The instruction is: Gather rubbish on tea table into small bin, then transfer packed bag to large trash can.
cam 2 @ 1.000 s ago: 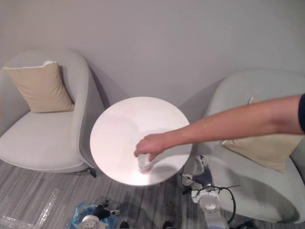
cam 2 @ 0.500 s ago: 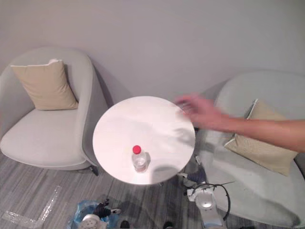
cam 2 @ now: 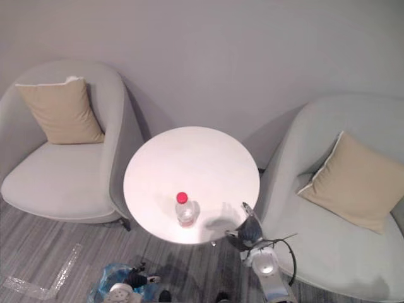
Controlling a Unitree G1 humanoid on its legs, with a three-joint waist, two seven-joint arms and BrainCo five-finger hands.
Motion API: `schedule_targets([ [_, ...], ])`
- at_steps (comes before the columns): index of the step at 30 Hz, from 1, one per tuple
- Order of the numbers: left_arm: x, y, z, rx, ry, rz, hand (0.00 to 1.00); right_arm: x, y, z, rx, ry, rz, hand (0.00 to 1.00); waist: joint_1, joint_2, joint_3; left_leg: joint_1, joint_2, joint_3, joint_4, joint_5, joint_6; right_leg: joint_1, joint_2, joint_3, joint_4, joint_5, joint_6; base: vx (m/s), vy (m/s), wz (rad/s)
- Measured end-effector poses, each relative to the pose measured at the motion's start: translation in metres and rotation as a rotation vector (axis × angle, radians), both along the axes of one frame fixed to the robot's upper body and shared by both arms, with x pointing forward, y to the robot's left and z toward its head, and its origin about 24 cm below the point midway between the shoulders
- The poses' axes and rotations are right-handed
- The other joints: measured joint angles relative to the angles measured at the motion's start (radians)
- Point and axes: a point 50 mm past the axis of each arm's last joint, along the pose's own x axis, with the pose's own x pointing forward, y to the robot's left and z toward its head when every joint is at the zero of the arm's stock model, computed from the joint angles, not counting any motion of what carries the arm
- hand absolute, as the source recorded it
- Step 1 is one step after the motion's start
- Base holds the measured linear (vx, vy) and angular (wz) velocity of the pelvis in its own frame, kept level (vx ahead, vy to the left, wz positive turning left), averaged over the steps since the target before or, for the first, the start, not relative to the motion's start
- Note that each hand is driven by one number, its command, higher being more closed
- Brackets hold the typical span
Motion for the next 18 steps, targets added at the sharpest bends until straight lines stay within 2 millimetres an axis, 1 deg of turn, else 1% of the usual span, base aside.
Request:
schedule_targets([
  [4,0.002,-0.001,0.001,-0.001,-0.01,0.0,0.0,0.006,0.009,0.004,-0.002,-0.019,0.048,0.0,0.007,0.001,0.006,-0.002,0.0,-0.02,-0.014,0.016,-0.003,0.0,0.0,-0.018,0.003,-0.001,-0.001,-0.05,-0.01,0.16],
  [6,0.002,-0.001,0.001,0.0,-0.012,0.001,0.0,0.009,0.016,0.006,-0.001,-0.03,0.076,0.0,0.009,0.005,0.011,-0.002,0.0,-0.039,-0.035,0.034,-0.005,-0.001,0.0,-0.032,0.003,-0.003,-0.004,-0.06,-0.015,0.21],
  [10,0.003,-0.002,0.001,0.0,-0.018,0.004,0.0,0.012,0.019,0.008,-0.002,-0.042,0.084,0.0,0.013,0.011,0.015,-0.013,0.0,-0.069,-0.048,0.051,-0.009,-0.003,0.0,-0.062,0.007,-0.007,-0.006,-0.04,-0.015,0.24],
  [14,0.006,-0.003,0.003,-0.004,-0.033,0.007,0.0,0.019,0.023,0.013,-0.005,-0.071,0.091,0.0,0.025,0.017,0.022,-0.036,0.001,-0.099,-0.057,0.067,-0.014,-0.022,0.0,-0.089,0.023,-0.015,-0.011,-0.03,-0.018,0.21],
  [18,0.013,-0.005,0.006,-0.008,-0.07,0.02,0.0,0.027,0.03,0.02,-0.002,-0.104,0.101,0.0,0.046,0.025,0.051,-0.042,0.002,-0.129,-0.062,0.076,-0.018,-0.022,-0.001,-0.117,0.039,-0.028,-0.013,-0.03,-0.018,0.23],
])
